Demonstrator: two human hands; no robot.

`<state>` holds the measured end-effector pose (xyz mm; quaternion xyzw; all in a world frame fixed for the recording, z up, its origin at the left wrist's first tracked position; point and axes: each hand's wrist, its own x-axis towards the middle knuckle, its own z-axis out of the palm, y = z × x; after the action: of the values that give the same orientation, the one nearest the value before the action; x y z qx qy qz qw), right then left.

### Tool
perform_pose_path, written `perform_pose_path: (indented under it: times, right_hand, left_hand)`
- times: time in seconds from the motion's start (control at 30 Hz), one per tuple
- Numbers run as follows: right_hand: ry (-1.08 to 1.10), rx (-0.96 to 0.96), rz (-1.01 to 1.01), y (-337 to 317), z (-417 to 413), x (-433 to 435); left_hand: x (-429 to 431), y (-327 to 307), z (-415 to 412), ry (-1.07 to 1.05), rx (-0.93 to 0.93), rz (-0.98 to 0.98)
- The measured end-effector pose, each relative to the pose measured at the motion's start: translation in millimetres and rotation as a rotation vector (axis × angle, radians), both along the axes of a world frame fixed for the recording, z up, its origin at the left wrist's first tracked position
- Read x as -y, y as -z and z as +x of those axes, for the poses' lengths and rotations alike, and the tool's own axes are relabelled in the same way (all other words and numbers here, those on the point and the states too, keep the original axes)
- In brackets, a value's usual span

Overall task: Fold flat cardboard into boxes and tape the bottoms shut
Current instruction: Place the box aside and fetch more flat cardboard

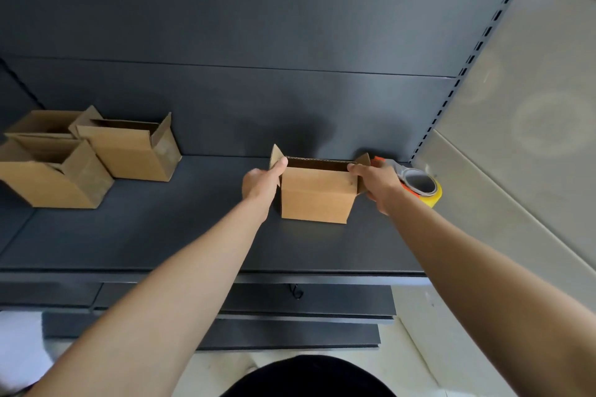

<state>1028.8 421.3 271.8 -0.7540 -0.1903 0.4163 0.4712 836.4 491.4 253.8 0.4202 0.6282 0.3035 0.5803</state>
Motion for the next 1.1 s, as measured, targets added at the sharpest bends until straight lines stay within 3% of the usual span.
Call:
perform_pose_path:
  times: [0.17,0.37,0.53,0.7,0.83,1.1]
  right_hand:
    - [-0.036,0.066,-0.012,-5,-2,-13]
    - [-0.128,0.283,-0.113,-1,-5,-20]
    - [-0.118,0.437,-0.173,-8,-17,-22]
    - [-0.027,0.460,-0.210,-11,-38,-40]
    - [-0.061,0.497,-0.229,-18,-72,-65]
    - [-0.351,0.458,-0.216,-32,-189,-121]
  left_hand:
    - [-6,-17,13,-0.041,0.015,-0.099]
    - [-16,-16,14,-0.077,0.055,-0.176]
    - [-20,-15,4,-0.003,0.075,-0.151]
    - [-30,-16,-20,0.027,0.076,-0.095]
    - [-43,-16,-55,-0.056,0.034,-0.065]
    - [-62,-31,-165,-0.416,-0.013,-0.070]
